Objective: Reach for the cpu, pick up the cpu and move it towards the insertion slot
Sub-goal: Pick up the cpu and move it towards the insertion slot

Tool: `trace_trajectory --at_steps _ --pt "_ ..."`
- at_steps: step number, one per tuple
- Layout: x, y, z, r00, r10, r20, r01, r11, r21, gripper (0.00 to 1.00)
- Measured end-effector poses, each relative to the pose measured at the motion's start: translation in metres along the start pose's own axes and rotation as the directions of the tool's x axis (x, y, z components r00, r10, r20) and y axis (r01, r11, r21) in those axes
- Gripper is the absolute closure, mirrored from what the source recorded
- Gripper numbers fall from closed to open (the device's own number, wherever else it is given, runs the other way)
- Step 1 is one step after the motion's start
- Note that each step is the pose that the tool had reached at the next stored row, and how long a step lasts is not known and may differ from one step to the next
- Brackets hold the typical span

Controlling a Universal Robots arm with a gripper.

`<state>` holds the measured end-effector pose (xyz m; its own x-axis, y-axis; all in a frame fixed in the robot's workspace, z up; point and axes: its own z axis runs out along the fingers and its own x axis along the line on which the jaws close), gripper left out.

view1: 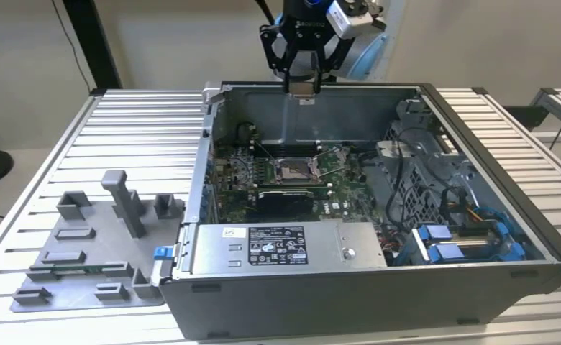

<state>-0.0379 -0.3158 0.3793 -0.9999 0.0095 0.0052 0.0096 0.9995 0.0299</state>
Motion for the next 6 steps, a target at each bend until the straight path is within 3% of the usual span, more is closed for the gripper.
trace_trajectory --at_steps 6 --pt "0.0001 0.0001 0.0001 1.0 0.003 0.0001 -0.003 1.0 -0.0001 1.0"
